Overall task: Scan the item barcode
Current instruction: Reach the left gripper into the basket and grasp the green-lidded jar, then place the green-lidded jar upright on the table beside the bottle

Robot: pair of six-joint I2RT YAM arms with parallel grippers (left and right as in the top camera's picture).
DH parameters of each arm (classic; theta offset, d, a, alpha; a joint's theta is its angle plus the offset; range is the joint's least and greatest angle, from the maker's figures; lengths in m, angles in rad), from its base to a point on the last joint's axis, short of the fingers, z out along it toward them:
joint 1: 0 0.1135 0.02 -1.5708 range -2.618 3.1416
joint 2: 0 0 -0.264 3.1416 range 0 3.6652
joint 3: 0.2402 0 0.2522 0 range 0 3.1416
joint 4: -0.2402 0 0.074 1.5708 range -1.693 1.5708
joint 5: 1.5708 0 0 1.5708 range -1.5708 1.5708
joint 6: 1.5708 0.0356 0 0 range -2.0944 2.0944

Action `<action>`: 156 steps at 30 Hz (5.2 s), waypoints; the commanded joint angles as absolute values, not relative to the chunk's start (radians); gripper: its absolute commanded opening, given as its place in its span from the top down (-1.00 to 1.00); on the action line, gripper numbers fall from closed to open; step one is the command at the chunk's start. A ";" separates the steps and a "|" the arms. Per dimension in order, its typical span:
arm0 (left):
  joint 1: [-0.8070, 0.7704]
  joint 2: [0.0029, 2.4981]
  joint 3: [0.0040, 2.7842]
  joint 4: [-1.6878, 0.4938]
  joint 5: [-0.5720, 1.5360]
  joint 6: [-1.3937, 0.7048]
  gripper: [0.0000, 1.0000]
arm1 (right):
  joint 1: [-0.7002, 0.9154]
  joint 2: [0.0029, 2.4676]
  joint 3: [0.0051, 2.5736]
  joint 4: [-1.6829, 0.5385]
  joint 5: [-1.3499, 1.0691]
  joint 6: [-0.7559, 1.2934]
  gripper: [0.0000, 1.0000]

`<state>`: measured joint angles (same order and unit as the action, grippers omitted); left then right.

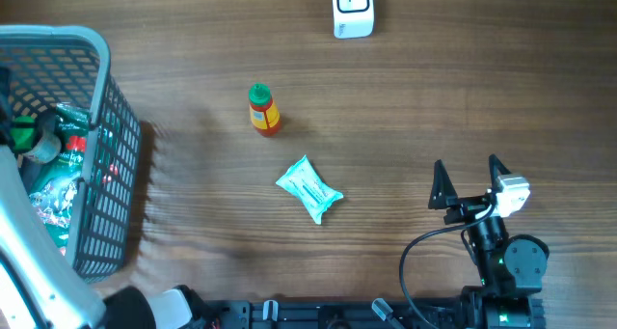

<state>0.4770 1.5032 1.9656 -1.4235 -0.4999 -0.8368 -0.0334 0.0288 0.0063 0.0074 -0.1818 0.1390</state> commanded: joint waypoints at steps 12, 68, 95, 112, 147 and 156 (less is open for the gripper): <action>0.537 1.609 1.948 -1.478 -0.437 -0.766 -1.00 | -0.030 0.023 0.006 0.012 -0.176 0.158 -0.99; 0.585 1.763 1.381 -0.646 -0.465 -0.474 -1.00 | -0.030 0.023 0.006 0.012 -0.176 0.158 -0.99; 0.643 1.641 1.346 -0.518 -0.408 -0.323 -0.29 | -0.030 0.023 0.006 0.012 -0.176 0.158 -0.99; 0.243 1.032 1.346 -0.616 -0.041 -0.382 -0.40 | -0.030 0.023 0.006 0.012 -0.176 0.158 -1.00; -0.814 1.776 1.441 -0.439 -0.627 -0.381 -1.00 | -0.030 0.023 0.006 0.012 -0.176 0.158 -0.99; -0.447 1.273 1.569 -0.602 -0.838 -0.539 -1.00 | -0.030 0.023 0.006 0.012 -0.176 0.158 -0.99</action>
<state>-0.5732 1.3403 1.5776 -0.5407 -0.7055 -0.3782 -0.0334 0.0288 0.0063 0.0074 -0.1818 0.1390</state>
